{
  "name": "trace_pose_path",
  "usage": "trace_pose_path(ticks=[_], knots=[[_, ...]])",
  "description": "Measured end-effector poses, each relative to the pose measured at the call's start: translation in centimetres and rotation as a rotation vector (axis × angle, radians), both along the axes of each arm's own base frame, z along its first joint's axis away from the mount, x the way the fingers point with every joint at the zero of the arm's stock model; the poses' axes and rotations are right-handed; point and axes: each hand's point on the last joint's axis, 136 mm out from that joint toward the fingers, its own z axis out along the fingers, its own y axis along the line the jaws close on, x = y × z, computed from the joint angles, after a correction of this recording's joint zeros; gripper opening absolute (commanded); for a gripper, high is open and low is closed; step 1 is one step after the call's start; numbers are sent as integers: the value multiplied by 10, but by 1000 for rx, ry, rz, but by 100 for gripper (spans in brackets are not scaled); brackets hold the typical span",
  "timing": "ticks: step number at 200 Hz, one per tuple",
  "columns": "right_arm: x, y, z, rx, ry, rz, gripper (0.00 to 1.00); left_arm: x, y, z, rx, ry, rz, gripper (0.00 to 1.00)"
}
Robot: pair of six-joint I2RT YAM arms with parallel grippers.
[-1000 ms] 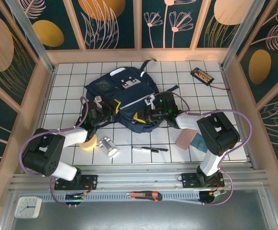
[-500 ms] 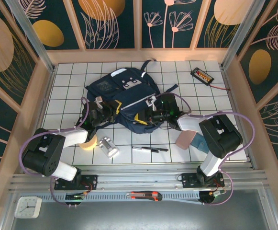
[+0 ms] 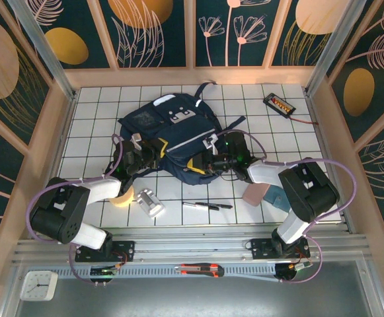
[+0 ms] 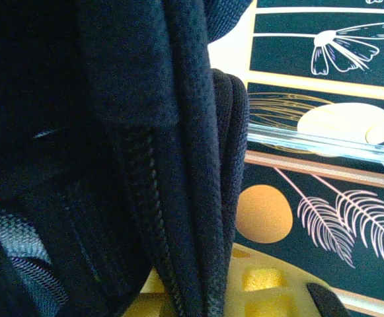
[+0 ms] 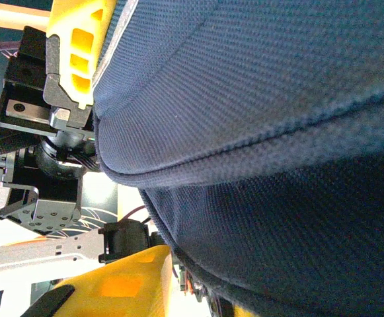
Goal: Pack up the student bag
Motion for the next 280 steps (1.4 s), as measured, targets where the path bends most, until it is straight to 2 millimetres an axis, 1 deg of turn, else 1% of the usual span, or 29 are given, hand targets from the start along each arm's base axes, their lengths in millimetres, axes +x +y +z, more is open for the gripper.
trace_pose_path(ticks=[42,99,130,151,238,252,280], knots=[[-3,-1,-2,0,4,1,27,-2,1,1,-1,-2,0,0],[-5,-2,0,4,-3,1,27,-3,1,1,0,-2,0,0],[-6,-2,1,6,-3,3,33,-3,1,1,-1,-2,0,0],[-7,-1,2,7,-4,5,34,-3,1,1,0,-2,0,0],[-11,-2,2,4,-7,12,32,-3,1,1,-1,-2,0,0],[-12,-3,3,4,-10,13,30,-3,1,1,-1,-2,0,0],[-14,-4,2,1,-6,14,24,-3,1,1,0,-1,0,0]])
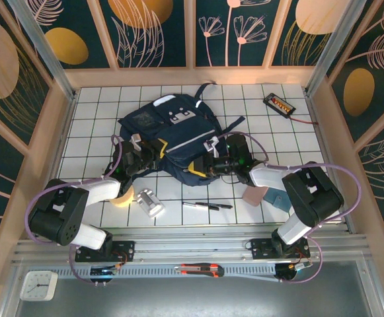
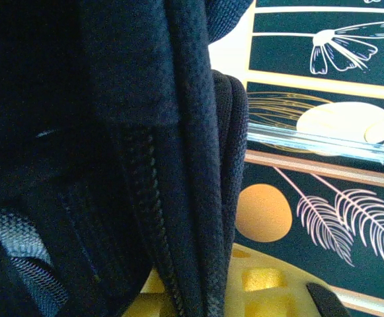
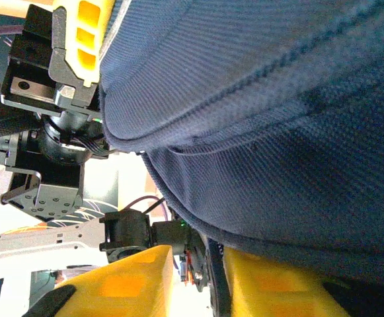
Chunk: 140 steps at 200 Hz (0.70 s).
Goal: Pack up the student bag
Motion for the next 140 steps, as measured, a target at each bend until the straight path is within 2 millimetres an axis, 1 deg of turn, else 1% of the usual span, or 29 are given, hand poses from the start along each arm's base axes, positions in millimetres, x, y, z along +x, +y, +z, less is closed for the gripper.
trace_pose_path(ticks=[19,28,41,52,81,106,140], knots=[[0,0,0,-1,0,0,23,0,0,0,0,0,0,0],[-1,0,-1,-2,2,0,19,0,0,0,0,0,1,0],[-2,-2,-4,-6,6,0,11,0,0,0,1,1,1,0],[-4,-3,-6,-10,9,0,0,0,0,-1,1,3,1,0],[-6,-4,-6,-21,3,2,0,0,1,-2,4,6,3,0],[-7,-13,-3,-75,-26,-31,0,-3,1,-4,19,18,4,0],[-6,-32,16,-177,-111,-87,0,-10,3,-3,86,10,-5,0]])
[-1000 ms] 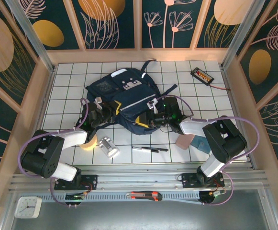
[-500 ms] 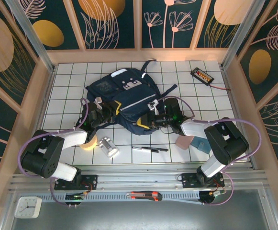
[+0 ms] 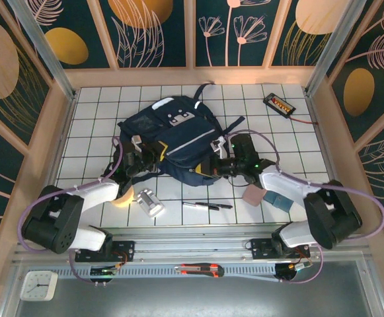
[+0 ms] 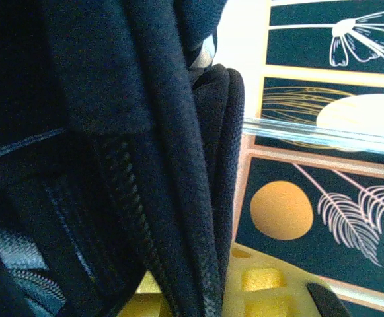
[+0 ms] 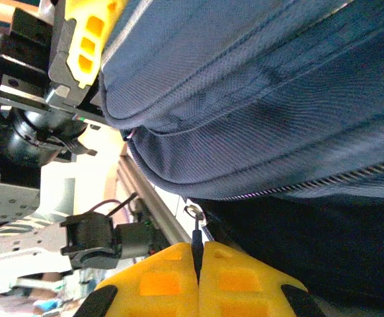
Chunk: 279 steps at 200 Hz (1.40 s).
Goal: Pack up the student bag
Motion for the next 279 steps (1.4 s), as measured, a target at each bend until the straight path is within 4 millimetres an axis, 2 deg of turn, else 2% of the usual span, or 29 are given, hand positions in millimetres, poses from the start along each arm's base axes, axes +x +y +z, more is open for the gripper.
trace_pose_path(ticks=[23,78,125,146,165,195,203,221,244,259,279], knots=[[6,-20,4,-83,-38,-49,0,-1,1,1,27,-14,-9,0],[16,-72,-23,-303,-14,-199,0,2,10,-6,77,-6,-16,0],[54,-104,-4,-380,-94,-331,0,9,23,-2,95,-21,-30,0],[63,-97,8,-342,-126,-308,0,14,31,1,107,-24,-44,0],[65,-83,15,-316,-148,-271,0,29,39,7,152,-29,-62,0],[58,-37,20,-283,-179,-171,0,69,54,12,266,-16,-80,0],[54,-20,20,-269,-182,-138,0,80,60,11,293,-4,-80,15],[49,11,17,-236,-164,-88,0,97,77,7,354,6,-58,60],[52,40,8,-211,-110,-47,0,103,101,9,437,11,-2,97],[62,53,3,-204,-82,-38,0,95,110,19,470,12,26,99],[74,66,4,-186,-67,-33,0,68,113,45,462,-31,53,99]])
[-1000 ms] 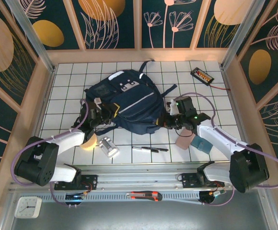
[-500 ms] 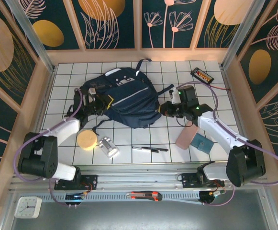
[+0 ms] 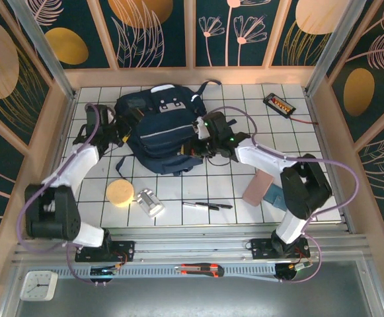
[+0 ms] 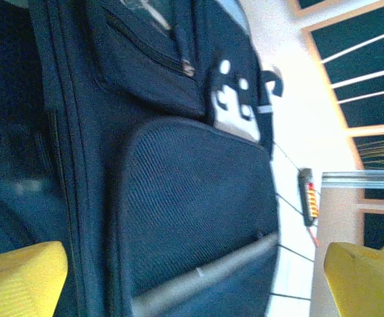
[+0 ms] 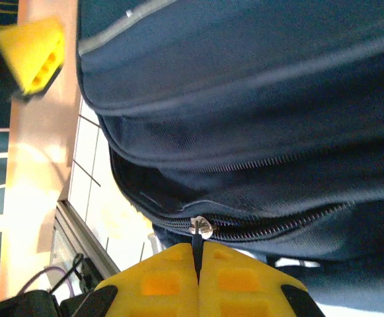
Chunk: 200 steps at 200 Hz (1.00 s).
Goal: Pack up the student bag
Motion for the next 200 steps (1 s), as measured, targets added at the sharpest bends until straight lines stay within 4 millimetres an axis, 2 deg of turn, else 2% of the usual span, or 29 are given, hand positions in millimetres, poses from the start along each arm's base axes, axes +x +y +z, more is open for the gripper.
trace_pose_path(ticks=[18,32,58,82,91,99,103,112,124,147,168,200], knots=[[8,11,7,24,-2,21,0,-33,-1,14,-51,-30,18,99],[12,18,13,45,-6,39,0,-53,-6,11,-84,-21,21,99],[12,27,22,70,-12,68,0,-75,-27,-19,-136,65,-4,99],[8,30,24,76,-12,84,0,-78,-50,-42,-167,144,-37,97],[7,30,23,74,-10,86,0,-77,-57,-48,-177,161,-45,90],[7,30,22,71,-6,87,0,-76,-61,-53,-180,174,-50,78],[6,30,22,68,-3,87,0,-76,-61,-55,-187,185,-45,66],[5,30,21,64,3,89,0,-76,-62,-61,-185,197,-45,31],[4,31,20,62,1,92,0,-77,-60,-71,-180,218,-32,0],[4,30,16,42,-6,93,0,-78,-59,-79,-166,233,-23,0],[3,19,9,7,-16,75,0,-77,-56,-80,-153,229,-20,0],[12,-29,4,-57,-39,-19,0,-77,-46,-71,-161,210,-25,0]])
